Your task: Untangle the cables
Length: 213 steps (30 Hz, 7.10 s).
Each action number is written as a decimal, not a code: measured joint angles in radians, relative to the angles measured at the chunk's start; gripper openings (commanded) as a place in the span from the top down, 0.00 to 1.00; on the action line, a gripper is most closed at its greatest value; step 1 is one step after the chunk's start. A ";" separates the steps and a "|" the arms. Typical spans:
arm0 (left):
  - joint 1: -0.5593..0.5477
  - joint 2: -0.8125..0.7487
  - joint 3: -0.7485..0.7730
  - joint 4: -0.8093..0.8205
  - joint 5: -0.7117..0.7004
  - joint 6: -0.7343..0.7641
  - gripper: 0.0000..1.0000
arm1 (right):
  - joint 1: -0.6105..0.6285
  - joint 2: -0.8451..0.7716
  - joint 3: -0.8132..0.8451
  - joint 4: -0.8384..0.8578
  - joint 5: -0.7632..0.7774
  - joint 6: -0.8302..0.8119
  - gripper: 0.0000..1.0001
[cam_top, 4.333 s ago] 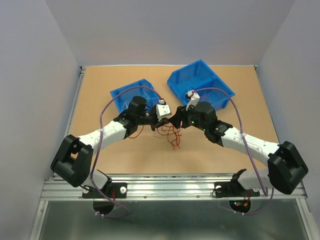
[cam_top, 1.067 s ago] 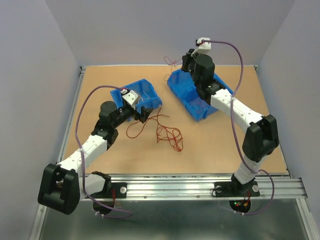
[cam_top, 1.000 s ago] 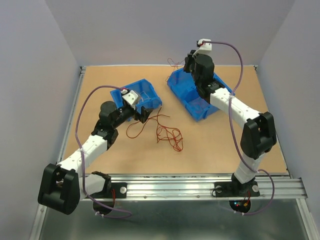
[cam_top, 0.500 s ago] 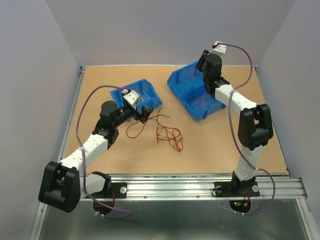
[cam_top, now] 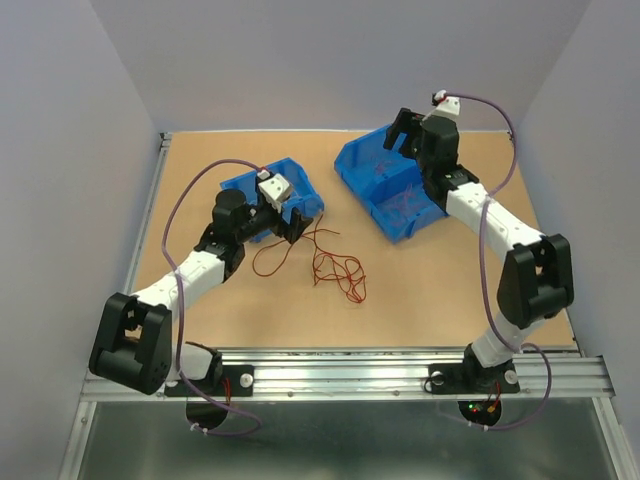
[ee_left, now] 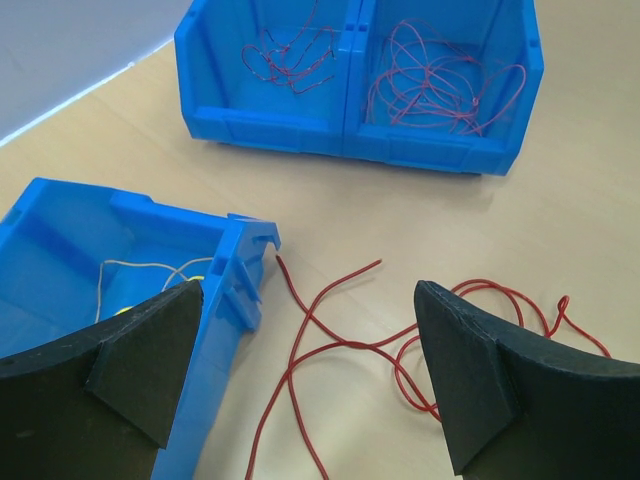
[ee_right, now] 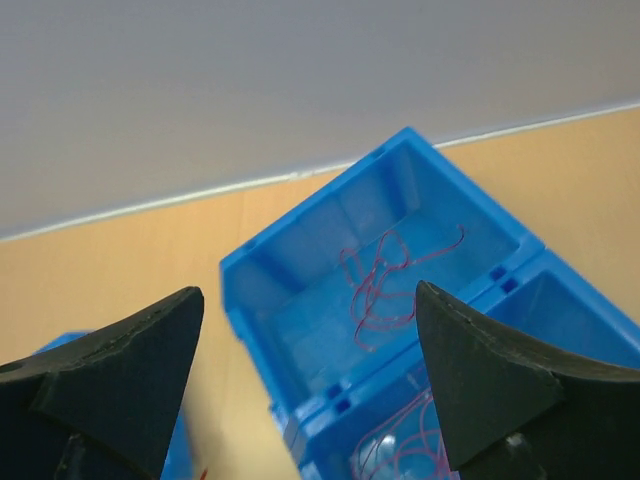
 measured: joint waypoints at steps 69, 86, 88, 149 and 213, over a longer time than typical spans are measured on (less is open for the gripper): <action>0.135 -0.089 -0.068 0.124 0.207 -0.053 0.01 | 0.612 -0.767 -0.569 0.012 -0.087 -0.216 0.99; 0.135 -0.106 -0.069 0.134 0.251 -0.045 0.02 | 0.612 -0.533 0.196 -0.040 -0.092 -0.256 1.00; 0.135 -0.114 -0.070 0.137 0.255 -0.045 0.02 | 0.612 -0.519 0.196 -0.043 -0.068 -0.266 1.00; 0.135 -0.127 -0.080 0.156 0.149 -0.050 0.02 | -0.072 -0.052 0.185 -0.067 -0.116 -0.064 0.99; 0.135 -0.126 -0.080 0.154 0.155 -0.050 0.02 | -0.021 0.084 0.315 -0.550 -0.200 -0.124 1.00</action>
